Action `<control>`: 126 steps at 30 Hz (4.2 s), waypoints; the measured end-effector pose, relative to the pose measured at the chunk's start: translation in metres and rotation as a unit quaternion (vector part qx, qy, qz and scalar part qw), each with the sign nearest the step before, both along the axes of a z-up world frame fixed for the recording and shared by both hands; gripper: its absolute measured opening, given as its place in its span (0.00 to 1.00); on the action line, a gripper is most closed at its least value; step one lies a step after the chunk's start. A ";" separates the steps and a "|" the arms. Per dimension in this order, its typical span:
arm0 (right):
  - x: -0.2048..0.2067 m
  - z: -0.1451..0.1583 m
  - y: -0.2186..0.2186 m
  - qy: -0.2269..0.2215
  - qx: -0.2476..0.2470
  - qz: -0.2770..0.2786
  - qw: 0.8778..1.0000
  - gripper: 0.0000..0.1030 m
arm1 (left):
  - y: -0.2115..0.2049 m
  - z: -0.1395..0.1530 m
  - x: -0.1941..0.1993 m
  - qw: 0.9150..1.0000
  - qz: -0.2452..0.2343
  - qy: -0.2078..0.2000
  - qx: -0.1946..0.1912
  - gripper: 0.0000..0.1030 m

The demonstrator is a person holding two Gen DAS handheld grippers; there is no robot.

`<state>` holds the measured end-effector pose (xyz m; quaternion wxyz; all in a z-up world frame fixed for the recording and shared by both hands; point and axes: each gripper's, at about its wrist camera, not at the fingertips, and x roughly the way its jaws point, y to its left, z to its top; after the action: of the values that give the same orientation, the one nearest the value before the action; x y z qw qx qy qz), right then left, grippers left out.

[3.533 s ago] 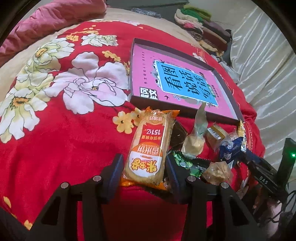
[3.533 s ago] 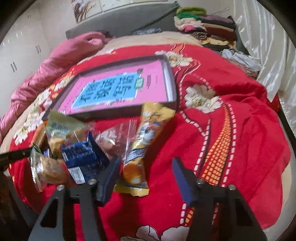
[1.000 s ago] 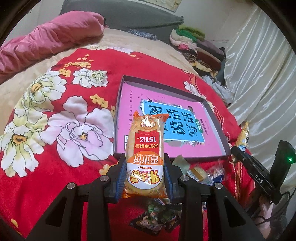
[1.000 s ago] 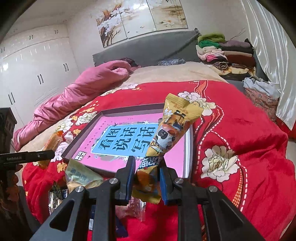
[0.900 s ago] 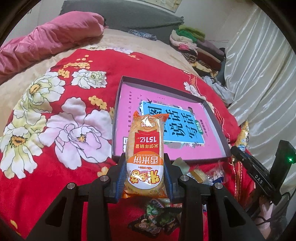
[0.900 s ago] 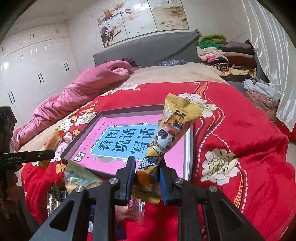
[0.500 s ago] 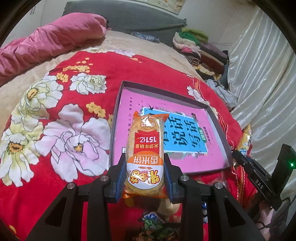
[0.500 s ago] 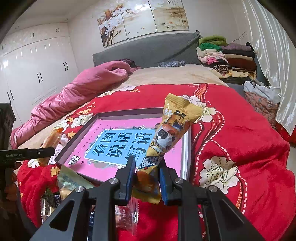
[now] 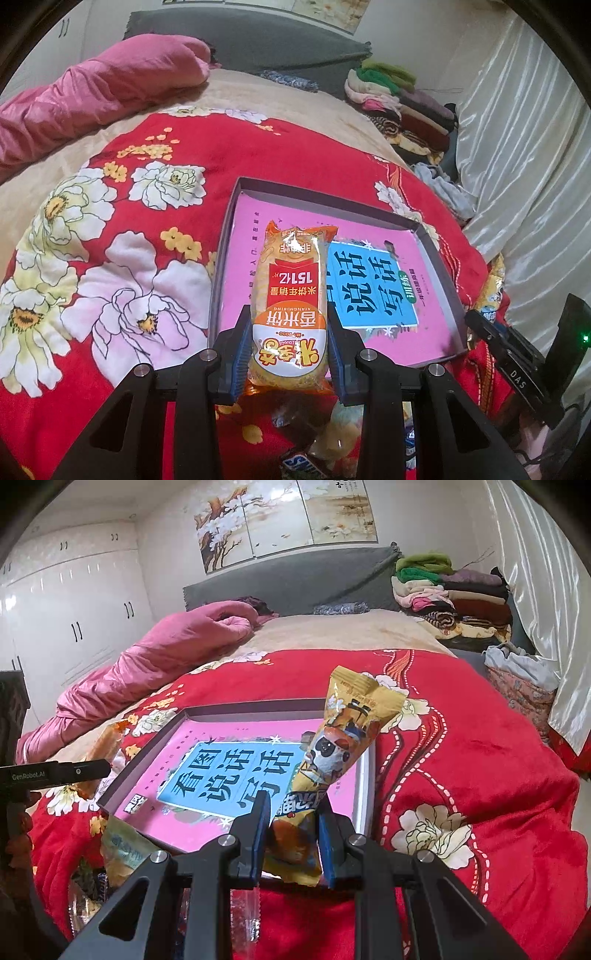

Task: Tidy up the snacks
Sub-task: 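Carry the rice cracker pack with the left tool while the right tool carries the stick snack into the tray, then lower both snacks onto the book and open both tools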

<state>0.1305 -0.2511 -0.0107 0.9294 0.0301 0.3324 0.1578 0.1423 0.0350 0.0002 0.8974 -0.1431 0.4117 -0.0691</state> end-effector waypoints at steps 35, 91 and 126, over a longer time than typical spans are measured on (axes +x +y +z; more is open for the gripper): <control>0.021 -0.031 0.010 0.062 -0.031 0.018 0.997 0.24 | -0.011 -0.035 0.031 0.999 0.000 0.038 0.020 0.36; 0.018 -0.021 0.002 0.048 -0.004 0.017 0.999 0.41 | -0.009 -0.039 0.027 0.999 -0.005 0.044 0.006 0.59; 0.002 -0.006 0.006 0.017 -0.003 0.031 0.999 0.55 | -0.004 -0.012 -0.006 1.000 -0.022 0.019 0.009 0.76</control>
<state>0.1330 -0.2446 -0.0167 0.9184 0.0202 0.3494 0.1847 0.1368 0.0312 -0.0115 0.8890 -0.1274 0.4320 -0.0826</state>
